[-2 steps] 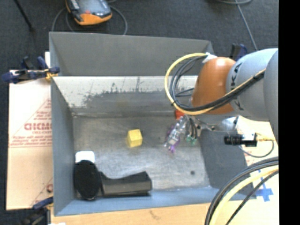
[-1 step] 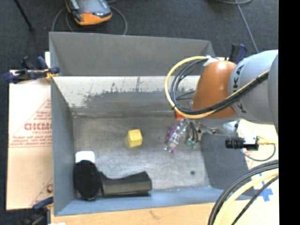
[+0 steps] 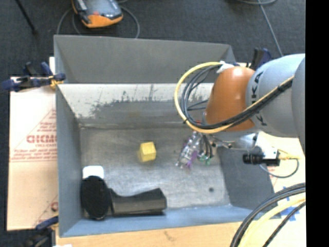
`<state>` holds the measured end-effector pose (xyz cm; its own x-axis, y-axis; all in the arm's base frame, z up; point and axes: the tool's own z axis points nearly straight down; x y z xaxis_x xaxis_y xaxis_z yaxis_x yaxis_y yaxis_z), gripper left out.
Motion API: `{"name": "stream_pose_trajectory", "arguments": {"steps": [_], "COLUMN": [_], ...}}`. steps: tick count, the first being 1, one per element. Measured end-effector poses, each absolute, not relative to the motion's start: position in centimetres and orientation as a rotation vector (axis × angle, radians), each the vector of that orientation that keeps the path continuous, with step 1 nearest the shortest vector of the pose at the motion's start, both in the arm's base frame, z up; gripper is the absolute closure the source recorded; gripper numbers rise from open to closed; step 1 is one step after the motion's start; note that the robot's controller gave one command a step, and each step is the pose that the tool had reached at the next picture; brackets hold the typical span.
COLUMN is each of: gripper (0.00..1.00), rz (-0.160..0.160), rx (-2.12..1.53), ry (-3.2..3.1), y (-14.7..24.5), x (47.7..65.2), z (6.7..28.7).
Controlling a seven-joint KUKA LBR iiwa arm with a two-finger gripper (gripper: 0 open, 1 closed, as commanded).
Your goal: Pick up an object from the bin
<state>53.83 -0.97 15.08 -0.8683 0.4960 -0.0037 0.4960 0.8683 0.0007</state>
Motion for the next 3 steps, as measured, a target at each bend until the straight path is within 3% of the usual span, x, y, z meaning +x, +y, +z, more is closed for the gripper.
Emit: {"name": "stream_pose_trajectory", "arguments": {"steps": [1, 2, 3], "gripper": [1.0, 0.0, 0.0], "rz": [0.0, 0.002, -0.001], "rx": [0.809, 0.838, 0.839], "ry": [3.033, 3.03, 3.029], "y": [-2.0, 2.1, 2.0], "x": [53.0, 52.2, 52.2], "z": [14.7, 15.3, 15.3]}}
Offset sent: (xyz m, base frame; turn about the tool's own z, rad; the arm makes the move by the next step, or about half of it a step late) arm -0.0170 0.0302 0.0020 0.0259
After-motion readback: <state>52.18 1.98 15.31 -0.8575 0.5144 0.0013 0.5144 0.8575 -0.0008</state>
